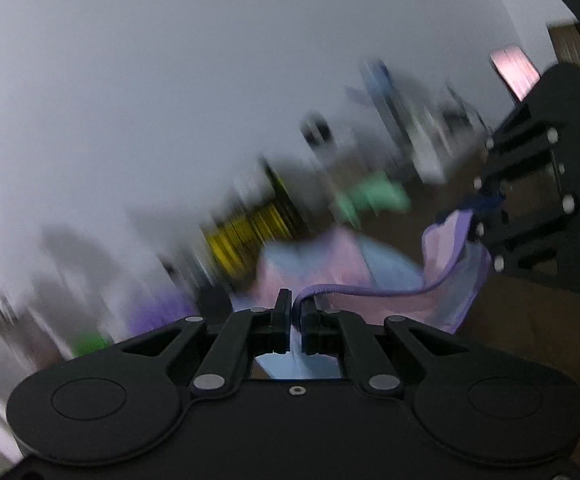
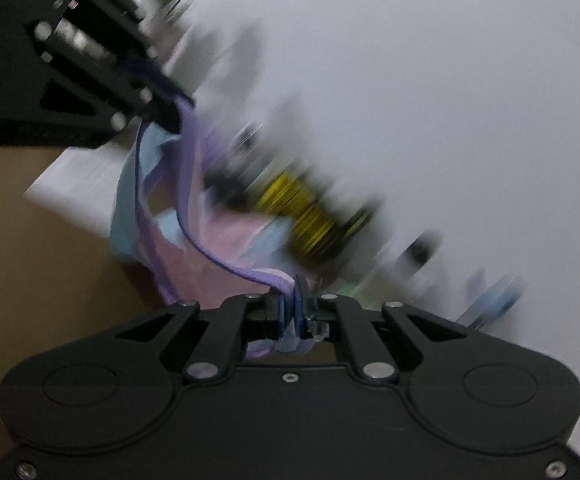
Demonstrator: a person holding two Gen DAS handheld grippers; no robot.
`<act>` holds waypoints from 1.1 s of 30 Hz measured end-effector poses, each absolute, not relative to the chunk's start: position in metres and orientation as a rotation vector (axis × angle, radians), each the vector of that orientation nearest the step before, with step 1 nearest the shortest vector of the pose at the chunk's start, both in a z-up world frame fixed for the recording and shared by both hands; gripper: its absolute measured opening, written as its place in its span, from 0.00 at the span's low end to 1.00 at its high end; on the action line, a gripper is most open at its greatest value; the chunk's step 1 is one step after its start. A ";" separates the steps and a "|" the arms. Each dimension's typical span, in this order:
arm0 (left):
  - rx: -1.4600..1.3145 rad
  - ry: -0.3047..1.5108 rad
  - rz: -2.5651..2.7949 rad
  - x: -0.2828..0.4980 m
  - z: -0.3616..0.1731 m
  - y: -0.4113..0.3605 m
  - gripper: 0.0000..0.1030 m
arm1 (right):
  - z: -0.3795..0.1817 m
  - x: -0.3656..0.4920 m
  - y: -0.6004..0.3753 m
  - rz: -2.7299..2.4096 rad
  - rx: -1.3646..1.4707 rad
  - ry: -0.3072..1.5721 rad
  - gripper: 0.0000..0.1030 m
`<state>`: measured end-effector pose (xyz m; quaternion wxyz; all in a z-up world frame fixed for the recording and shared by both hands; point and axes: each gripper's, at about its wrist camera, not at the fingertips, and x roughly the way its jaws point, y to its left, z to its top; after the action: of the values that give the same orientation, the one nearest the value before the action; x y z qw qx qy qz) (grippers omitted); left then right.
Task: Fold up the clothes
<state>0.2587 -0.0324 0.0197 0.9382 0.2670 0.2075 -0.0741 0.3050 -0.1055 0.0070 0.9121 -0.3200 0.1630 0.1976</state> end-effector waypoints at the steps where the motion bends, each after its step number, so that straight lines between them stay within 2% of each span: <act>1: 0.528 0.442 -0.151 0.253 0.012 -0.029 0.05 | -0.004 0.300 -0.106 0.418 -0.655 0.356 0.07; 6: 0.438 0.495 -0.135 0.225 -0.010 0.000 0.05 | -0.035 0.262 -0.111 0.464 -0.624 0.420 0.07; 13: 0.437 0.543 -0.153 0.200 -0.017 -0.006 0.05 | -0.042 0.216 -0.109 0.523 -0.607 0.467 0.07; 14: 0.444 0.555 -0.167 0.193 -0.018 -0.008 0.08 | -0.042 0.209 -0.109 0.532 -0.602 0.471 0.09; 16: 0.449 0.573 -0.192 0.179 -0.019 -0.009 0.23 | -0.042 0.196 -0.111 0.552 -0.584 0.483 0.17; 17: 0.439 0.571 -0.199 0.170 -0.018 -0.010 0.41 | -0.041 0.187 -0.114 0.573 -0.571 0.493 0.23; 18: 0.426 0.563 -0.212 0.160 -0.014 -0.007 0.58 | -0.039 0.181 -0.117 0.592 -0.556 0.497 0.30; 20: 0.405 0.540 -0.231 0.151 -0.002 0.004 0.68 | -0.031 0.171 -0.124 0.621 -0.520 0.504 0.52; 22: 0.392 0.527 -0.221 0.158 0.011 0.017 0.71 | -0.020 0.166 -0.132 0.639 -0.483 0.498 0.63; 26: 0.433 0.501 -0.165 0.211 0.028 0.036 0.75 | 0.009 0.187 -0.149 0.620 -0.416 0.462 0.63; 33: 0.348 0.622 -0.072 0.400 0.019 0.043 0.76 | 0.016 0.354 -0.151 0.457 -0.330 0.498 0.63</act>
<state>0.4002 0.0428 0.0191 0.9365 0.1704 0.3044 -0.0351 0.3543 -0.1512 0.0155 0.9302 -0.1611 0.2430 0.2231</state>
